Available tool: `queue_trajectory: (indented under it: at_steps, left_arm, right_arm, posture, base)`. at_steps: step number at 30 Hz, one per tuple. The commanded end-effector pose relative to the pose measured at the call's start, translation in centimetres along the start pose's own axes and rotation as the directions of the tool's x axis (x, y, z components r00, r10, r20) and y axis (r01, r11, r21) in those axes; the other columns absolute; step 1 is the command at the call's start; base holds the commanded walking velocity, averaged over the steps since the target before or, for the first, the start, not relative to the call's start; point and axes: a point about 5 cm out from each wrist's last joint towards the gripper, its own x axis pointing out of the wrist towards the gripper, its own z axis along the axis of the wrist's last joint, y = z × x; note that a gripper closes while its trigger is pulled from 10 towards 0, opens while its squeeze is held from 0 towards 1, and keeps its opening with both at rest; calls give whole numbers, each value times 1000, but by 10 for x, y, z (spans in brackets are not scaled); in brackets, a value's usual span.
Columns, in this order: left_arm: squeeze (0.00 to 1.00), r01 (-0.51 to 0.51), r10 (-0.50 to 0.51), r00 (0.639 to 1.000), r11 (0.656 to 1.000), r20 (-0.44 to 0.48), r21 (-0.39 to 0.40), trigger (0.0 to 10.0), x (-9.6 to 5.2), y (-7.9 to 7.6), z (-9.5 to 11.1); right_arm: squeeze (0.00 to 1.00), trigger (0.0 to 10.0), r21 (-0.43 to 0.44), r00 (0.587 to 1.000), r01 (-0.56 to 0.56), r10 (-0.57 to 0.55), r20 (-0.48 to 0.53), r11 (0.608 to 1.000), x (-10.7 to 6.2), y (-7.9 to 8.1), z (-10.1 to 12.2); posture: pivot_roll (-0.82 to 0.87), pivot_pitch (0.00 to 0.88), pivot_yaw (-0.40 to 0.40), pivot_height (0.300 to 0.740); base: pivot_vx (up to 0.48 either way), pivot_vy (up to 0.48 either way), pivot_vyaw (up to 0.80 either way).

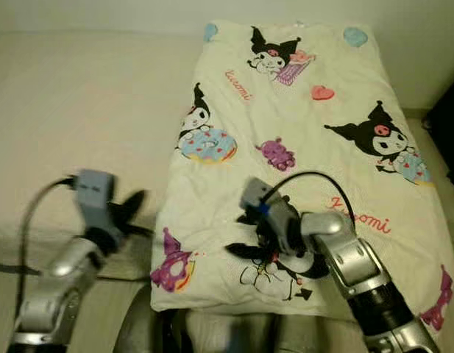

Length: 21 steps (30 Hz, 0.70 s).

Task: Clean up the room

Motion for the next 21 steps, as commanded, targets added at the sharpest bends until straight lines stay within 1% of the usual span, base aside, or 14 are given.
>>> queue_trajectory:
  at_steps: [1,2,3,4,6,8,9,10,12,13,15,16,18,21]
  left_arm:
    - [0,22,-22,999,1000,-41,4,10000,-6,-1,-7]
    - [0,93,-88,992,995,-93,48,10000,-8,-12,-16]
    - [0,166,-153,977,983,-151,79,10000,-12,-23,-28]
    - [0,166,-153,977,983,-151,79,10000,-12,-23,-28]
    - [0,277,-240,938,952,-250,127,10000,-20,-38,-48]
    - [0,326,-261,911,930,-318,171,10000,-25,-45,-63]
    - [0,330,-251,902,925,-351,188,10000,-27,-47,-71]
    - [0,330,-251,902,925,-351,188,10000,-27,-47,-71]
    - [0,328,-210,895,908,-394,260,10000,-28,-45,-82]
    - [0,324,-192,891,904,-412,279,10000,-28,-44,-85]
    - [0,288,-146,900,906,-411,309,10000,-25,-40,-86]
    - [0,288,-146,900,906,-411,309,10000,-25,-40,-86]
    - [0,264,-119,909,907,-400,329,10000,-21,-38,-85]
    - [0,240,-102,920,911,-379,335,10000,-18,-35,-81]
  right_arm:
    - [0,10000,23,1000,28,-28,2,999,-2,0,-2]
    - [0,10000,60,999,42,-41,-11,997,-6,3,-6]
    - [0,10000,89,1000,19,-17,-25,996,-9,10,-10]
    - [0,10000,89,1000,19,-17,-25,996,-9,10,-10]
    - [0,10000,128,998,-42,48,-48,991,-12,22,-19]
    - [0,10000,132,993,-72,83,-79,989,-10,28,-31]
    - [0,10000,130,991,-74,87,-97,989,-9,31,-37]
    - [0,10000,130,991,-74,87,-97,989,-9,31,-37]
    - [0,10000,142,991,-52,69,-119,989,-4,31,-45]
    - [0,10000,144,990,-34,53,-129,989,-2,31,-48]
    - [0,10000,151,986,-11,36,-162,988,2,32,-56]
    - [0,10000,151,986,-11,36,-162,988,2,32,-56]
    - [0,10000,160,980,-3,35,-198,987,6,36,-65]
    - [0,10000,183,981,-2,38,-192,983,8,39,-67]
  posture:
    - [-19,247,36,579]
    - [-31,245,47,579]
    - [-31,245,47,579]
    - [-31,245,47,579]
    - [-31,245,47,579]
    - [-44,242,52,579]
    - [-44,242,52,579]
    - [-44,242,52,579]
    - [-49,240,54,579]
    - [-49,240,54,579]
    - [-52,238,52,579]
    - [-52,238,52,579]
    - [-51,237,50,579]
    - [-50,233,48,579]
  base:
    - [0,0,0]
    - [0,0,0]
    - [0,0,0]
    - [0,0,0]
    - [0,0,0]
    - [0,0,0]
    - [0,0,0]
    - [0,0,0]
    - [0,0,0]
    - [0,0,0]
    - [0,0,0]
    - [0,0,0]
    - [0,0,0]
    - [0,0,0]
